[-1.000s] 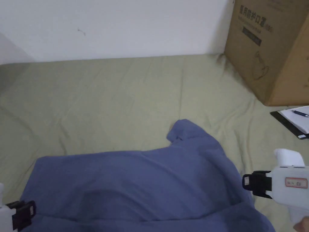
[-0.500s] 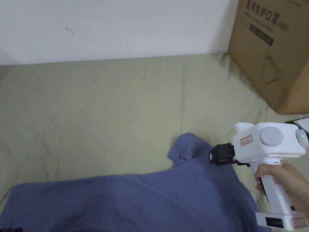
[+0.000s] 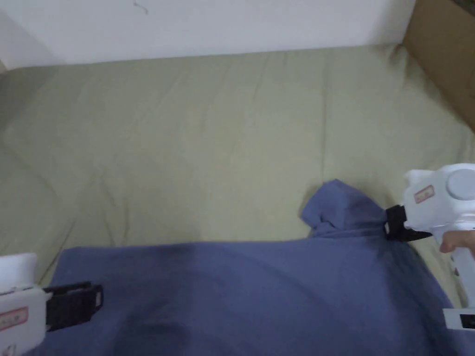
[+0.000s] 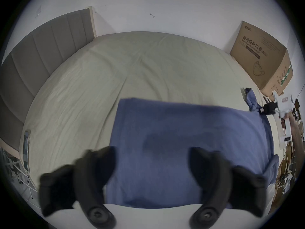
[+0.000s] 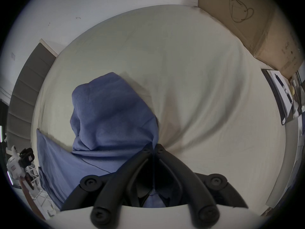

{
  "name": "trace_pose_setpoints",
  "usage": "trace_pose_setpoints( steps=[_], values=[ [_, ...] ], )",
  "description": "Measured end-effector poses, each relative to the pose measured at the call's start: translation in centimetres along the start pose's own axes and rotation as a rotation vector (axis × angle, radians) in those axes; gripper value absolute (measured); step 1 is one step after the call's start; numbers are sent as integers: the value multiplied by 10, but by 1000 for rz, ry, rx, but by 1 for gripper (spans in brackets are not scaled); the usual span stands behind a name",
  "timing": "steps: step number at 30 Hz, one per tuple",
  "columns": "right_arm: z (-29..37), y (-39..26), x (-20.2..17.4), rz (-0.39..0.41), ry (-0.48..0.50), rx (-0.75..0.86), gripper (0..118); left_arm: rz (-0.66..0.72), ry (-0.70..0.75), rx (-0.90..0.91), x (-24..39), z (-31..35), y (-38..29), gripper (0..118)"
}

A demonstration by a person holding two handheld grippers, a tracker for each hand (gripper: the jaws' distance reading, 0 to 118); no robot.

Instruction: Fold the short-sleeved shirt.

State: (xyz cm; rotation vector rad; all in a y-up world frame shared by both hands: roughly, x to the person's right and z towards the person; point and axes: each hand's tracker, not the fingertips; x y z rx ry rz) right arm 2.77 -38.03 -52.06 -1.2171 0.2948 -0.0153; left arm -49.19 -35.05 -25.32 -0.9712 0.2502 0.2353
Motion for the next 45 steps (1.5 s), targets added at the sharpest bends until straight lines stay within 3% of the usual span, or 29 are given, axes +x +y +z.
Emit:
trace_pose_setpoints(
  steps=[1,4,12,13,14,15,16,17,18,19,23,30,40,45],
  values=[
    [2,0,4,-18,14,4,0,-2,12,-2,-1,-5,11,102],
    [15,-8,-5,-39,36,6,0,-38,92,-8,-1,-19,42,103],
    [15,-7,-14,4,10,14,0,-79,94,-145,8,-95,75,100],
    [15,-8,-15,9,8,13,0,-73,73,-171,7,-104,71,82],
    [16,-8,-15,12,8,12,0,-47,15,-167,6,-106,66,77],
    [14,-5,-11,14,8,12,0,-54,63,-92,10,-100,62,73],
    [15,-4,-11,14,10,12,0,-72,52,-83,11,-93,61,47],
    [17,-4,-11,14,11,12,0,-81,-4,-76,13,-88,62,13],
    [21,-3,-12,20,11,17,0,-56,-43,-77,15,-86,66,0],
    [18,3,-3,31,9,22,0,-22,-55,-100,15,-85,68,0],
    [40,3,3,55,6,70,0,-154,26,-95,27,-71,74,0],
    [122,-24,-1,112,30,167,0,-125,-18,16,10,15,66,0],
    [213,-176,-15,172,63,225,0,-114,8,82,-6,109,-43,0],
    [179,-256,-1,92,87,84,0,-43,-9,33,-22,110,-113,0]
  ],
)
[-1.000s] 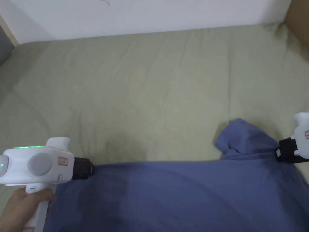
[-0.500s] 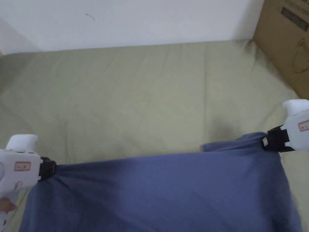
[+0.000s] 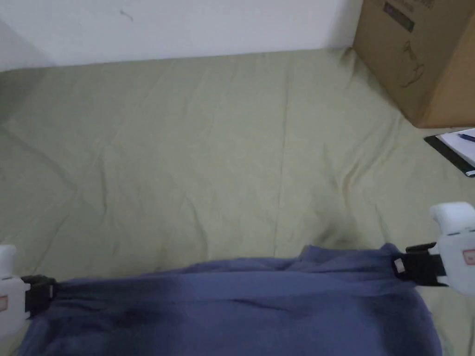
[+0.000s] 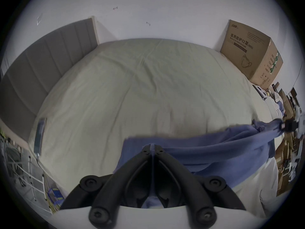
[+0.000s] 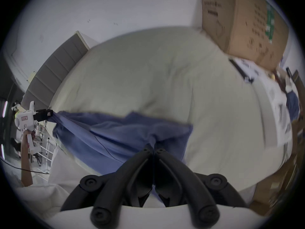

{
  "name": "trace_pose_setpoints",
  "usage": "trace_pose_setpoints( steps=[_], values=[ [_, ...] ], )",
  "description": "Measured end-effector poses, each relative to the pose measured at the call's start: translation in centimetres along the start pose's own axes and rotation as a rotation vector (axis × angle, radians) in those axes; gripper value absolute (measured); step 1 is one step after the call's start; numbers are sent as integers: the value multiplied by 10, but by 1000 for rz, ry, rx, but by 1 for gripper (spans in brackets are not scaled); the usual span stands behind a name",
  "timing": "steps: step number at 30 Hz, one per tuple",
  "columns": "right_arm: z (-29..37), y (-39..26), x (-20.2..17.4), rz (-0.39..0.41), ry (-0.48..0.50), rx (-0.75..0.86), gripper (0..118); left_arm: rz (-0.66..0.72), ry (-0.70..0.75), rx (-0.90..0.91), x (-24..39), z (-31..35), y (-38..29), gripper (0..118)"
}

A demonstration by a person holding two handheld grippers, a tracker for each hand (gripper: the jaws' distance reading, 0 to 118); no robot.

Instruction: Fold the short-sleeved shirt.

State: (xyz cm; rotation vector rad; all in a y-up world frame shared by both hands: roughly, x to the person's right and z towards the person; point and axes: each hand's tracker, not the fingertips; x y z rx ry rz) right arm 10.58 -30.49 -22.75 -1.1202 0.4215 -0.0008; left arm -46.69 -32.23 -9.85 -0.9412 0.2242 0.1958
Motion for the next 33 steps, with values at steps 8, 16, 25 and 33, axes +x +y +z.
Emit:
trace_pose_setpoints(
  steps=[8,16,25,33],
  values=[
    [-43,-70,-8,-73,-17,-16,78,60,50,-57,-5,-15,-43,84],
    [15,-52,-56,17,-19,257,92,309,-85,110,-24,47,-54,104],
    [32,-56,-134,5,85,484,0,429,-281,109,-39,66,-100,0],
    [17,-53,-167,74,98,460,0,584,-343,181,-87,49,-110,31]
  ],
)
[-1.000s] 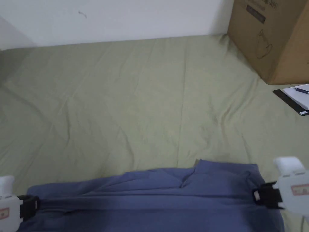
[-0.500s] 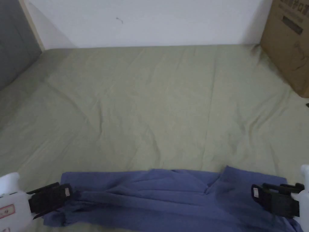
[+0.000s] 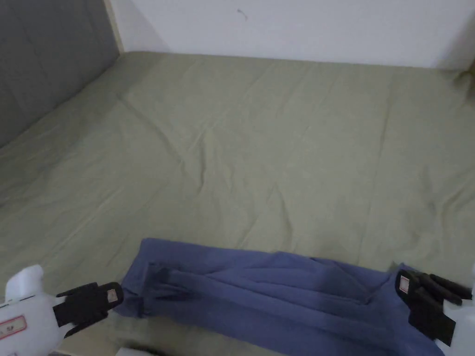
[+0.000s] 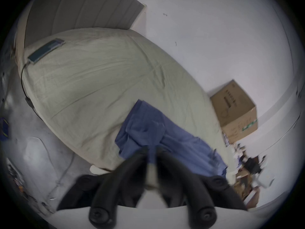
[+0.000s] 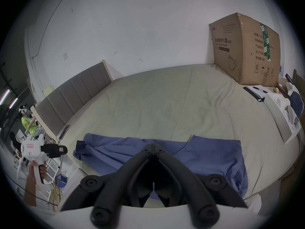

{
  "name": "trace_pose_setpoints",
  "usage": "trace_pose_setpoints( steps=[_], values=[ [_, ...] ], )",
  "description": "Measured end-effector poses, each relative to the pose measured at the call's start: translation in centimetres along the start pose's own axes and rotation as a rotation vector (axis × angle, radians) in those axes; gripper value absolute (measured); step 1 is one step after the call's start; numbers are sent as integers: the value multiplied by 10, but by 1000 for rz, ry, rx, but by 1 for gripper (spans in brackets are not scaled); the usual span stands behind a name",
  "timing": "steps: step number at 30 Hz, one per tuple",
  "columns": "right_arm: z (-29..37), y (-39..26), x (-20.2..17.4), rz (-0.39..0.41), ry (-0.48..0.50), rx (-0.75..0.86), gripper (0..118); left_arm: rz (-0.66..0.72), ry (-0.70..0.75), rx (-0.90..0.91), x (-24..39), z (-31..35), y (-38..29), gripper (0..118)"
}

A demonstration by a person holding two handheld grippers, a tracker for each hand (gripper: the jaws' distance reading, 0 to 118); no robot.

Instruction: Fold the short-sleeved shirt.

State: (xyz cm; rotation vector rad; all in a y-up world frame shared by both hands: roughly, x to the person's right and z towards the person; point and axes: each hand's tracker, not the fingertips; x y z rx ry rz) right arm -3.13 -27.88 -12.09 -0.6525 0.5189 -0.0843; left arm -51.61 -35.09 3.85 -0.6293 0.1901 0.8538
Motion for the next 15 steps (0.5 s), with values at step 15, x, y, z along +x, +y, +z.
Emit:
trace_pose_setpoints(
  steps=[15],
  values=[
    [-44,1,-31,65,-13,-151,0,116,-139,-178,-50,-79,32,106]
  ],
)
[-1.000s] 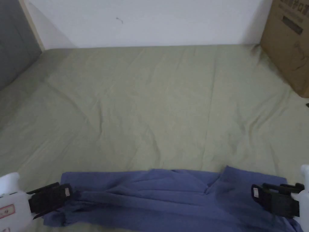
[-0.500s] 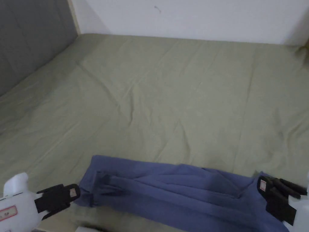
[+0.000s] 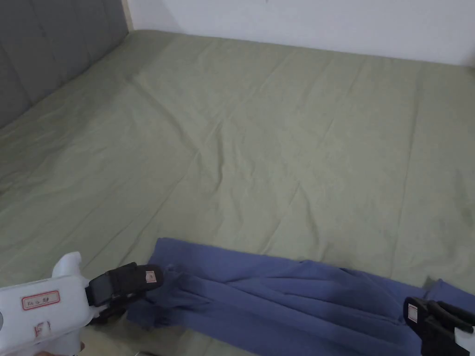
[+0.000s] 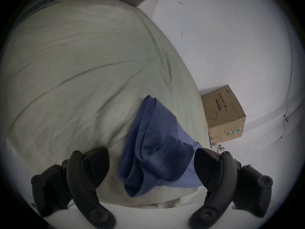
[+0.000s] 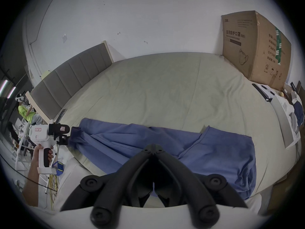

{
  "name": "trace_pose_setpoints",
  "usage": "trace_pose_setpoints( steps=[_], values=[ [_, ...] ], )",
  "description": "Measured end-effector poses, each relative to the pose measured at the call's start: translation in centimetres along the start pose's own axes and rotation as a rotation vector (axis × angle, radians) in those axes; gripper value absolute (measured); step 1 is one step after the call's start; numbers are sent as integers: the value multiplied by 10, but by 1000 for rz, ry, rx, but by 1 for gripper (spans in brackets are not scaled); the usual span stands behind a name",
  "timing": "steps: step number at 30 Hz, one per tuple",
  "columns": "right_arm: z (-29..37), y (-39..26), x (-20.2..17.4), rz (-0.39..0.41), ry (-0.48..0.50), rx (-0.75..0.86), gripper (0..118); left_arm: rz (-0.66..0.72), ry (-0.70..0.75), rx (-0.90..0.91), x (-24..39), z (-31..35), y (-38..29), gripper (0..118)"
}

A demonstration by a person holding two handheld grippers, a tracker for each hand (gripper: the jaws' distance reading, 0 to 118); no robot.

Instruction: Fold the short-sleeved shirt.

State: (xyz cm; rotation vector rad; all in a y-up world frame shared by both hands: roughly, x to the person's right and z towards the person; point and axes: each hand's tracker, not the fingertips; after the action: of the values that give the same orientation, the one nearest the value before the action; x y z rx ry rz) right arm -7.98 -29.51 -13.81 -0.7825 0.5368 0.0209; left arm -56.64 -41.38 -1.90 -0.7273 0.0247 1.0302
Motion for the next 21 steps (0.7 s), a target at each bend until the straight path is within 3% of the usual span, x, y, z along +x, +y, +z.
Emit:
trace_pose_setpoints(
  steps=[4,6,8,9,12,21],
  values=[
    [-8,4,-6,19,-2,-13,0,61,-116,-68,-14,-17,22,106],
    [-12,5,-6,12,7,-22,0,74,-112,-102,-13,-28,28,96],
    [-14,5,-6,5,8,-30,0,20,-22,-100,-5,-29,27,22],
    [-15,5,-5,2,5,-34,0,-6,26,-126,-5,-36,24,9],
    [-17,2,-2,6,-6,-51,0,88,-62,-123,-12,-38,19,9],
    [-6,1,28,-76,-14,-32,0,-95,17,-72,61,-7,16,9]
  ],
)
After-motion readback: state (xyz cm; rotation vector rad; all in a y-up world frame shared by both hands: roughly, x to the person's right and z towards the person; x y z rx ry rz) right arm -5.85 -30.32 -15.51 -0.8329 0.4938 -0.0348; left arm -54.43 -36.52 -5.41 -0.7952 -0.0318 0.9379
